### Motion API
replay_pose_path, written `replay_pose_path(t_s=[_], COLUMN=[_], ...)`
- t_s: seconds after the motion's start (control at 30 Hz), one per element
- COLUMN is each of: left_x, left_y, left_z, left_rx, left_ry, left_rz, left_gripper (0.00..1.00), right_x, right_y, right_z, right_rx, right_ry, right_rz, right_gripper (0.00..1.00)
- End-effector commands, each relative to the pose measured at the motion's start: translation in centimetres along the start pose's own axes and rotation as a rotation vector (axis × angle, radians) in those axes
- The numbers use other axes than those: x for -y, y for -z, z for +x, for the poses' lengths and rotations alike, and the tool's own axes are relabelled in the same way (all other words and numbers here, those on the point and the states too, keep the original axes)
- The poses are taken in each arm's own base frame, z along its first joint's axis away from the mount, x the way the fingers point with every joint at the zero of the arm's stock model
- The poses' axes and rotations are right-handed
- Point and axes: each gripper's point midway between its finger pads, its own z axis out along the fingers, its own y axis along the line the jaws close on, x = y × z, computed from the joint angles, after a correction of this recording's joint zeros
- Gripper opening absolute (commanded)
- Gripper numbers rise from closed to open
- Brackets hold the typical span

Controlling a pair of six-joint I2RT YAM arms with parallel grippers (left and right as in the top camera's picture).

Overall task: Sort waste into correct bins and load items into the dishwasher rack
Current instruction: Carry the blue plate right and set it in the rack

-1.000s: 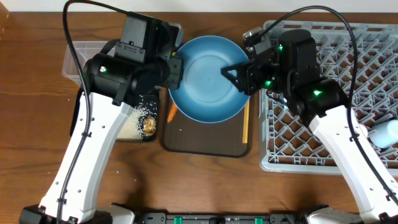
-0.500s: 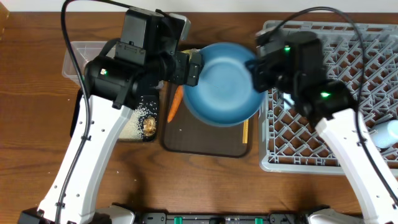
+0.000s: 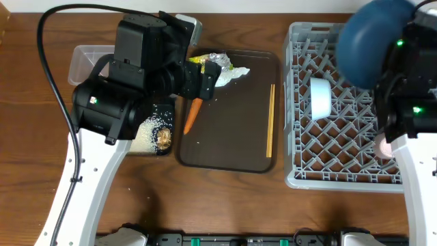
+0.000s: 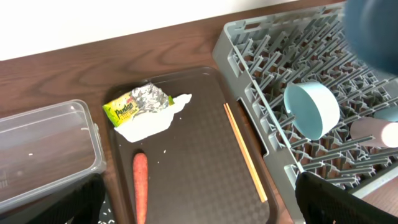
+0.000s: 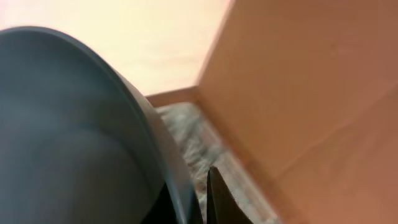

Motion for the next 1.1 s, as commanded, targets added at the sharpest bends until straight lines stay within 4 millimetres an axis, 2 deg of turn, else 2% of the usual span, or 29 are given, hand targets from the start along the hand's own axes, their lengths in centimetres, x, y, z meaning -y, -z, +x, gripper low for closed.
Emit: replay_pose_path(t_s=[0.0, 0.1, 0.2, 0.53, 0.83, 1.07], left_x=[0.1, 0.1, 0.1, 0.0, 0.0, 0.0], left_y=[0.6, 0.6, 0.6, 0.6, 0.6, 0.6], left_z=[-0.4, -0.2, 0.1, 0.7, 0.7, 1.6], left_rx=[0.014, 0.002, -0.007, -0.031, -0.033, -0.067], left_ry=[-0.007, -0.005, -0.003, 0.003, 0.004, 0.011], left_rz=[0.004, 0.003, 0.002, 0.001, 0.001, -0.002], left_gripper=[0.98, 0.98, 0.98, 0.98, 0.98, 0.98], right_x=[2.1, 2.7, 2.8, 1.6, -0.3, -1.5], right_y=[-1.4, -3.1, -5.0, -10.8, -12.7, -13.5], right_z=[-0.5, -1.6, -1.5, 3.6, 6.1, 7.7], right_rx=[-0.005, 0.024, 0.021, -0.146, -0.187, -0.219], right_ry=[0.248, 0.381, 0.48, 0.835, 0.882, 0.926], right_rz=[0.128, 0.177, 0.21, 0.217, 0.182, 0.156], right_gripper=[0.01, 0.01, 0.01, 0.01, 0.01, 0.01])
